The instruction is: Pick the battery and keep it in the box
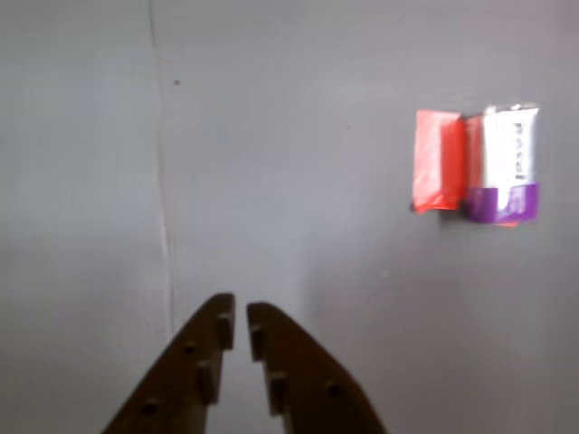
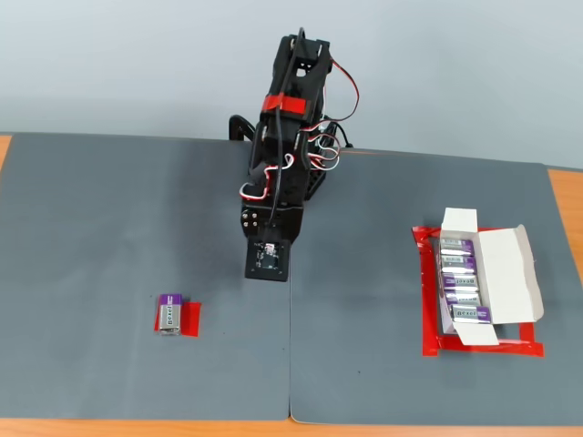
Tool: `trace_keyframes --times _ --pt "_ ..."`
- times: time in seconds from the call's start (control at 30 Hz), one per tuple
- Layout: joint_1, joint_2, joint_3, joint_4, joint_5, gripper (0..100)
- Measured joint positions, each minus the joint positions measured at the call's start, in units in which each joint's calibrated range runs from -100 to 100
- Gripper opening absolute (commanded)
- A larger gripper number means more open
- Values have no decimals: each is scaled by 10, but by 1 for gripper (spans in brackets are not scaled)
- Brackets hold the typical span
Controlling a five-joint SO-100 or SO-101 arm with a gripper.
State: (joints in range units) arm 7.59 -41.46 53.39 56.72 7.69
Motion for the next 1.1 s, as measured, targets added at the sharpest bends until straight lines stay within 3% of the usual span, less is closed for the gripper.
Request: trace_keyframes --times 0.4,0.77,1.1 --pt "113 185 -146 -2 58 2" --pt "114 332 -278 -2 82 2" --pt "168 387 -287 -55 110 2"
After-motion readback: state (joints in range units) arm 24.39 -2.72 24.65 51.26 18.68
